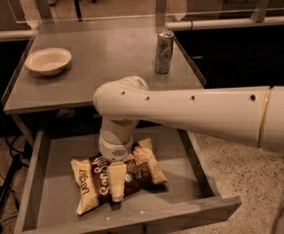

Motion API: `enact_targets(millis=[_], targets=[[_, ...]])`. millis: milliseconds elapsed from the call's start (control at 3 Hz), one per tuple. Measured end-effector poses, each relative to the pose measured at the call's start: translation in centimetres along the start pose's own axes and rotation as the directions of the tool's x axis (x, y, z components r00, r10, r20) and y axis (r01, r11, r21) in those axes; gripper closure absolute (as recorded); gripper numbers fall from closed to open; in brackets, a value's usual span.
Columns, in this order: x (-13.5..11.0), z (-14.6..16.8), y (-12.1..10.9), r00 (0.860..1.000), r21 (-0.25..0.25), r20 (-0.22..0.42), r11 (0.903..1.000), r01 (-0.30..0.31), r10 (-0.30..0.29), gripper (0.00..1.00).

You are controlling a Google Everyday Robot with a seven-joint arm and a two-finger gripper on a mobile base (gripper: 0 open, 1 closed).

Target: Pick brown chip bag from top drawer and place on counter

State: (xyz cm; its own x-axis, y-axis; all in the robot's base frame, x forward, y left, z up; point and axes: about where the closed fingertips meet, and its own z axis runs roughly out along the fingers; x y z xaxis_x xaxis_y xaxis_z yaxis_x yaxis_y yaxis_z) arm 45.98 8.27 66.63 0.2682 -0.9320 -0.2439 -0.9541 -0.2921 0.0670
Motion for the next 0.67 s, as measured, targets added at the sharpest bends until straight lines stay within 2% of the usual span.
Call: enact_targets(millis=[667], targets=[[3.6, 2.7, -0.3, 0.999, -0.02, -0.017, 0.9987, -0.047, 0.047, 0.0]])
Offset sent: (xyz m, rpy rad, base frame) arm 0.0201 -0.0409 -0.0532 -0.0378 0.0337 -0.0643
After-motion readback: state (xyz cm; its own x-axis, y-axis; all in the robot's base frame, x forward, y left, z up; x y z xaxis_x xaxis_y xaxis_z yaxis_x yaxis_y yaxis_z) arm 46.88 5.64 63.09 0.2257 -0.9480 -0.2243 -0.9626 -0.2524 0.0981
